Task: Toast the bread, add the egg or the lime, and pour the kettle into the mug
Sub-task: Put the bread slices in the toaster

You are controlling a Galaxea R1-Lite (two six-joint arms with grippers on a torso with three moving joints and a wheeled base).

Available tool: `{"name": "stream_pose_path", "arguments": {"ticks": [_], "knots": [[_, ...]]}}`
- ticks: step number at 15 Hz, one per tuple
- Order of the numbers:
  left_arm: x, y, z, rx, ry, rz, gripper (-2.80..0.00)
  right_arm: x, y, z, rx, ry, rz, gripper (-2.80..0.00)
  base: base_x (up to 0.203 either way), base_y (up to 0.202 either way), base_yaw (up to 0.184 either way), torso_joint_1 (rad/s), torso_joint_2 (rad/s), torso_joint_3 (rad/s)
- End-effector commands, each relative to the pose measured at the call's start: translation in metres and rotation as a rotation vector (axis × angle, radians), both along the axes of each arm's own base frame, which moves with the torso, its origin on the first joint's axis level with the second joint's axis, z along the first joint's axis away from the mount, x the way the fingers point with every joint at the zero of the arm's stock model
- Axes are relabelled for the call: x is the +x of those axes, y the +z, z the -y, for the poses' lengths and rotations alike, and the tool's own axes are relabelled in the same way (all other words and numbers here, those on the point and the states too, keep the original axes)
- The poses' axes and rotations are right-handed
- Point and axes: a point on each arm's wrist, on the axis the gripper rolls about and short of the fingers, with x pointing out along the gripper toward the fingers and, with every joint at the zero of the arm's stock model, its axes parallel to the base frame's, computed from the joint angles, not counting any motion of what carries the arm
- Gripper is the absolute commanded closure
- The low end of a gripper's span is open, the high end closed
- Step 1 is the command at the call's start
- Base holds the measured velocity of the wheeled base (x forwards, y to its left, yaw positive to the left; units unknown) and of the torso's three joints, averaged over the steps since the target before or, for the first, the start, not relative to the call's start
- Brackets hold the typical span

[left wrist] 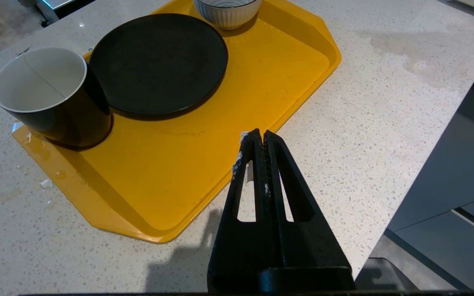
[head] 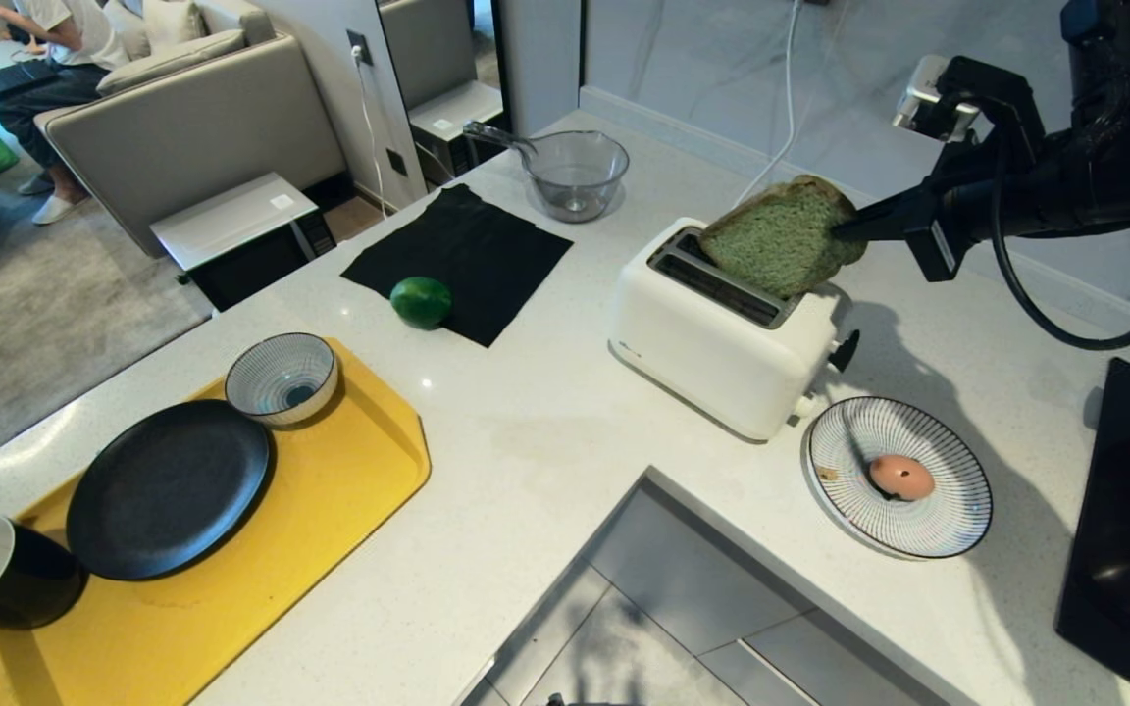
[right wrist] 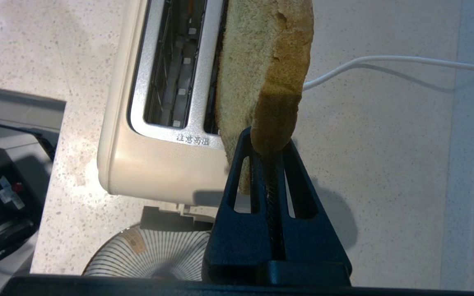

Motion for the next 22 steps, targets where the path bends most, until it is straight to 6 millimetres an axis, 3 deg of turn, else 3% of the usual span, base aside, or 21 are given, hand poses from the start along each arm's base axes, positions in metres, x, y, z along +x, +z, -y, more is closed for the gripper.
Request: {"name": "stream_pose_path", "arguments": {"ticks": [1,22], "knots": [[0.001,-0.005,0.0,0.0,0.0,-0.014,0.0,-0.001,0.001,0.0,-0.011,0.007,0.005,0.0,0.0,0.0,0.0,0.0,0.0,0.0],[0.001,-0.005,0.0,-0.003,0.0,-0.016,0.0,0.015,-0.013,-0.008,-0.027,-0.005,-0.01,0.0,0.0,0.0,0.0,0.0,0.0,0.0]]}}
